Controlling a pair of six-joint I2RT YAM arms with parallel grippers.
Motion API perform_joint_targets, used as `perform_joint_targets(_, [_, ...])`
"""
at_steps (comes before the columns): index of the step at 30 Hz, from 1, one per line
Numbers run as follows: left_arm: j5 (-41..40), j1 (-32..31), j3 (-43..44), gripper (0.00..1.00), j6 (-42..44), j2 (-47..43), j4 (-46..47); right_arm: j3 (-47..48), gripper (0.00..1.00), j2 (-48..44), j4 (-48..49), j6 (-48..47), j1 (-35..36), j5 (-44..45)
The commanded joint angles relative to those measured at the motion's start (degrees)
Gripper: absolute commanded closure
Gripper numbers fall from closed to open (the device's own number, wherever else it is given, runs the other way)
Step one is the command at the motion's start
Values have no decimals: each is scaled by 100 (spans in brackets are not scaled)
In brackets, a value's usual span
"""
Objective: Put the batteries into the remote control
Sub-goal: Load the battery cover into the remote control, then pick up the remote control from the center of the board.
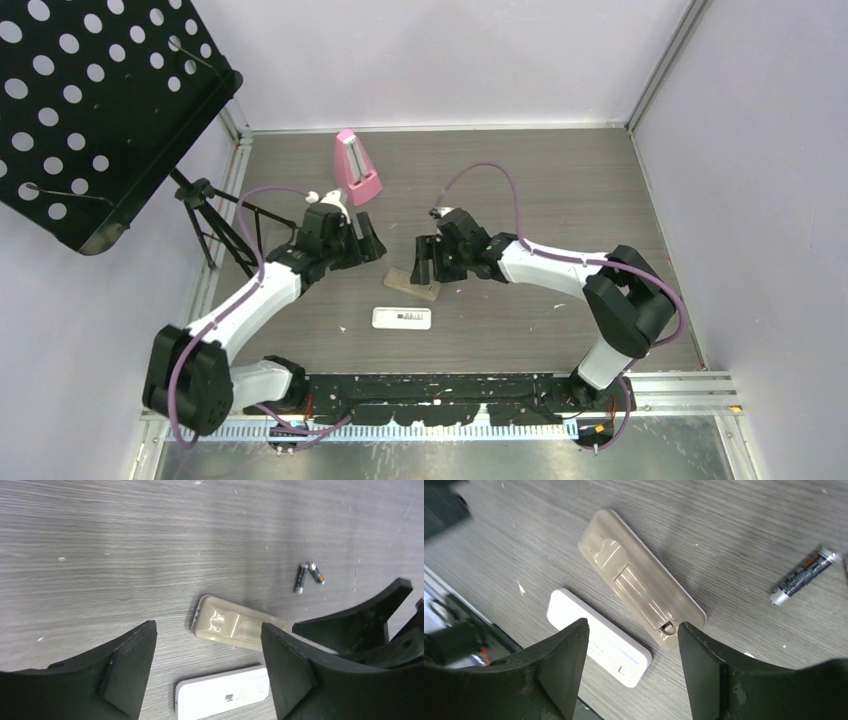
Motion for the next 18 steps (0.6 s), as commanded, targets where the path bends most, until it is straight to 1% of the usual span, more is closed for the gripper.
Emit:
perform_joint_targets(1, [-1222,67,-44,15,60,-739,-602,402,28,-18,-452,-1657,411,507])
perform_joint_targets(3, [-1598,104,-188,3,1,-1034,-732,680,28,227,-739,-2211,642,998])
perform_joint_targets(4, [-1718,137,-248,1,-21,-1148,-795,834,28,373,-891,-2399,762,1302])
perform_joint_targets(7, [-1821,234,-368,1,-46,-1416,-949,1214,28,858,-1229,-2812,1041,1837])
perform_joint_targets(9, [-1784,267,-418,0,-39,-1499,-1004,1354,28,1075,-1256,-2936,1145,2044])
perform_joint_targets(18, [-1511,313,-522,0,130,-1446,-1058,1801,27,1747,-1467,-3218,1150,2112])
